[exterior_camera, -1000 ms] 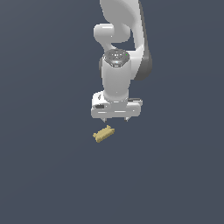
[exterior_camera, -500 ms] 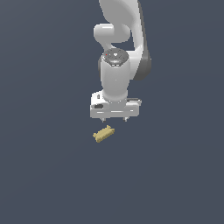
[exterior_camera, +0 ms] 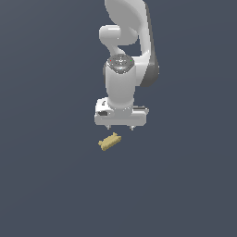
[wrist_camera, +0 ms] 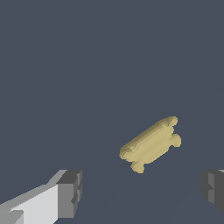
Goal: Pick up the object and move it to a goal position.
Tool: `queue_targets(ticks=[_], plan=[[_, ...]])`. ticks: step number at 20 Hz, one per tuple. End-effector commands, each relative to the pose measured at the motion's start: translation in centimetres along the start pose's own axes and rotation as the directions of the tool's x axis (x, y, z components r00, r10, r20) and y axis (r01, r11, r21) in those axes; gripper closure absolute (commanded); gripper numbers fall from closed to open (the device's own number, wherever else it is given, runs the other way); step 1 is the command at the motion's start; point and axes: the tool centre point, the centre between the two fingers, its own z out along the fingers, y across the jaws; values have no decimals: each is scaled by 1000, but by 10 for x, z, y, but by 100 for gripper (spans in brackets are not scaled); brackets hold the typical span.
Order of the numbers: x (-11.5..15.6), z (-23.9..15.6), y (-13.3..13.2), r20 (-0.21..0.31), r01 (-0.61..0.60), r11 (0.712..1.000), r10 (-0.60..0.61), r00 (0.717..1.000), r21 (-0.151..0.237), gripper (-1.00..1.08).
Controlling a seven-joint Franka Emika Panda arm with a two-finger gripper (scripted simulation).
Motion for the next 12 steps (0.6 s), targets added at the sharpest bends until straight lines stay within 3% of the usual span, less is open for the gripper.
queue_targets(ticks=[1, 7, 12], plan=[[0, 4, 2, 2, -37, 999, 37, 999, 1, -92], [0, 19, 8, 6, -167, 986, 167, 986, 3, -92], [-1, 35, 15, 11, -311, 950, 311, 950, 3, -92]])
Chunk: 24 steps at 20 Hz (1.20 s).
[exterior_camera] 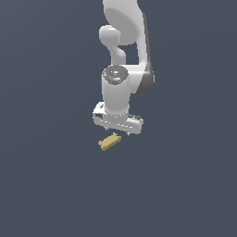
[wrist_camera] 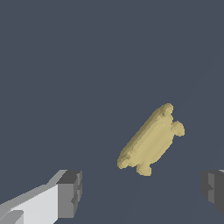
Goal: Pick up the object and move it to a goal position.
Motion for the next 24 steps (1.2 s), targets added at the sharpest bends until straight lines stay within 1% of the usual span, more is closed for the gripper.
queue_targets(ticks=[1, 4, 8, 12, 16, 20, 24], plan=[[1, 8, 4, 2, -78, 997, 78, 997, 0, -92], [1, 18, 9, 4, -172, 985, 172, 985, -2, -92], [2, 32, 16, 5, -293, 956, 293, 956, -5, -92], [2, 44, 23, 4, -409, 912, 409, 912, -9, -92], [2, 55, 29, 2, -501, 866, 501, 866, -13, -92], [2, 63, 34, 0, -566, 824, 566, 825, -16, -92], [2, 68, 38, -3, -607, 794, 607, 794, -18, -92]])
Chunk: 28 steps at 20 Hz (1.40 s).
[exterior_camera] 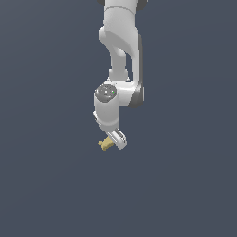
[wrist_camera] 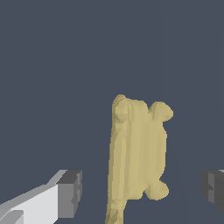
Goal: Pick up the object and move it to a goal position.
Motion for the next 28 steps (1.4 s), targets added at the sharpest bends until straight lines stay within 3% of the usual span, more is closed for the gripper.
queue_targets(ticks=[1, 10, 24, 25, 28], plan=[[1, 3, 1, -1, -29, 1000, 29, 1000, -1, -92], [2, 8, 2, -1, -44, 999, 44, 999, -2, -92], [2, 55, 3, -2, -49, 999, 49, 999, -2, -92], [2, 55, 3, -2, -49, 999, 49, 999, -2, 108], [2, 55, 3, -2, -49, 999, 49, 999, -2, 108]])
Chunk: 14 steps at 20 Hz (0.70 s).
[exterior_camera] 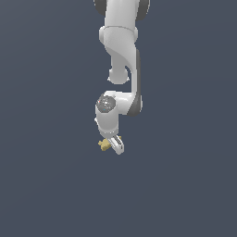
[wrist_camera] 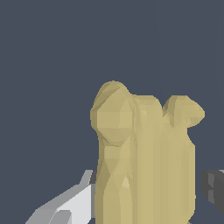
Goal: Pick up the object and move it to a goal position.
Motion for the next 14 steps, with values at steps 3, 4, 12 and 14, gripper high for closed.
queue_targets(ticks=[3, 4, 12, 14], plan=[[-2, 4, -1, 1, 4, 1000, -4, 1000, -2, 108], [-2, 4, -1, 1, 4, 1000, -4, 1000, -2, 108], [3, -6, -3, 0, 0, 1000, 0, 1000, 0, 108], [5, -12, -6, -1, 0, 1000, 0, 1000, 0, 108]])
